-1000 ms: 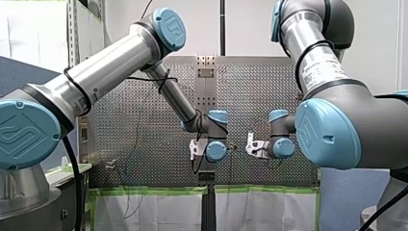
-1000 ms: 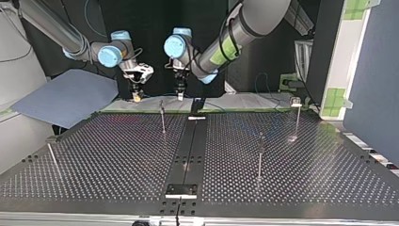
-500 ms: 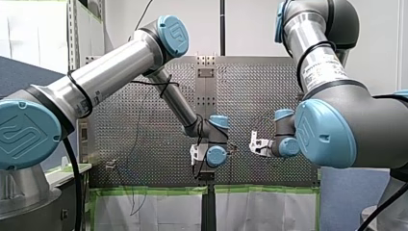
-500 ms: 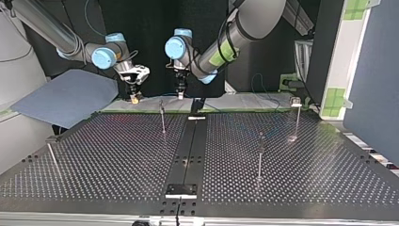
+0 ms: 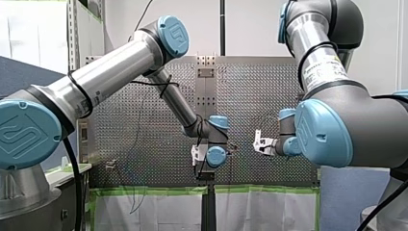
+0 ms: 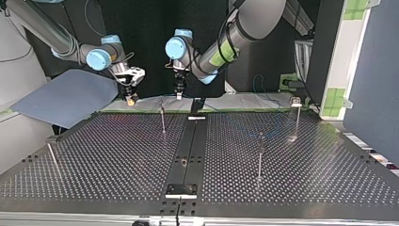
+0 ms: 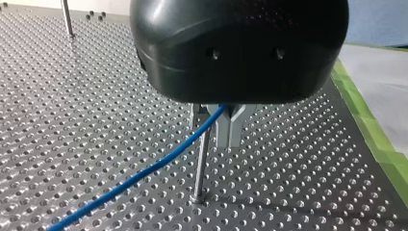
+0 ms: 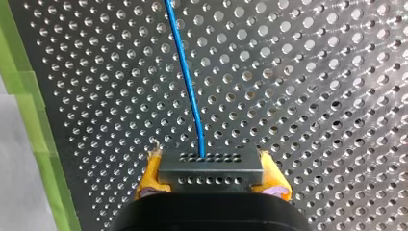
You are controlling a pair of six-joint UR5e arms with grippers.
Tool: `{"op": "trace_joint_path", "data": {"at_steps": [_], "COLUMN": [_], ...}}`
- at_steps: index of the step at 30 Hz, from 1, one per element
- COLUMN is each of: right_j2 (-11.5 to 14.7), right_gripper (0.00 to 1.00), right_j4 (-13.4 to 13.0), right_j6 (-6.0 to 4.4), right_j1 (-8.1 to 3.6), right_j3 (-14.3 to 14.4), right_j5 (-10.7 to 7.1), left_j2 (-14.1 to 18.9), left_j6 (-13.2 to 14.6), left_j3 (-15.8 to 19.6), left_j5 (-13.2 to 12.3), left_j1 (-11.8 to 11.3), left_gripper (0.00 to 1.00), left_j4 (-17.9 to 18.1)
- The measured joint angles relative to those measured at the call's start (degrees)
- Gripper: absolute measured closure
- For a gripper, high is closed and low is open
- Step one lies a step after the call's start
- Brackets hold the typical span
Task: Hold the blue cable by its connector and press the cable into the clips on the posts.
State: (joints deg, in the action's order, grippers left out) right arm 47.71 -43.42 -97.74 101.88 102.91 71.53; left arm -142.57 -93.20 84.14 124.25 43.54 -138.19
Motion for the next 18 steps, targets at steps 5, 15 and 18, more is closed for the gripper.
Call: {"op": "trace_joint_path", "data": {"at_steps": [5, 15, 18], "right_j2": [0.0, 0.0, 0.0], "right_gripper": [1.0, 1.0, 1.0], "right_j4": [0.1, 0.3, 0.3], "right_j6": [-0.21, -0.44, -0.58], "right_j1": [-0.45, -1.56, -1.98], "right_j3": [-0.7, -1.0, -1.1], "right_j5": [-2.11, -6.31, -6.67], "left_j2": [0.0, -1.3, -2.5], "left_j6": [-1.0, -2.8, -3.3], "left_j3": [-0.3, -4.0, -5.4], "left_j5": [-1.0, -2.0, -2.3], "left_j1": [0.1, 0.4, 0.6], "left_gripper": [1.0, 1.0, 1.0], "left_j4": [0.4, -0.5, -1.3]}}
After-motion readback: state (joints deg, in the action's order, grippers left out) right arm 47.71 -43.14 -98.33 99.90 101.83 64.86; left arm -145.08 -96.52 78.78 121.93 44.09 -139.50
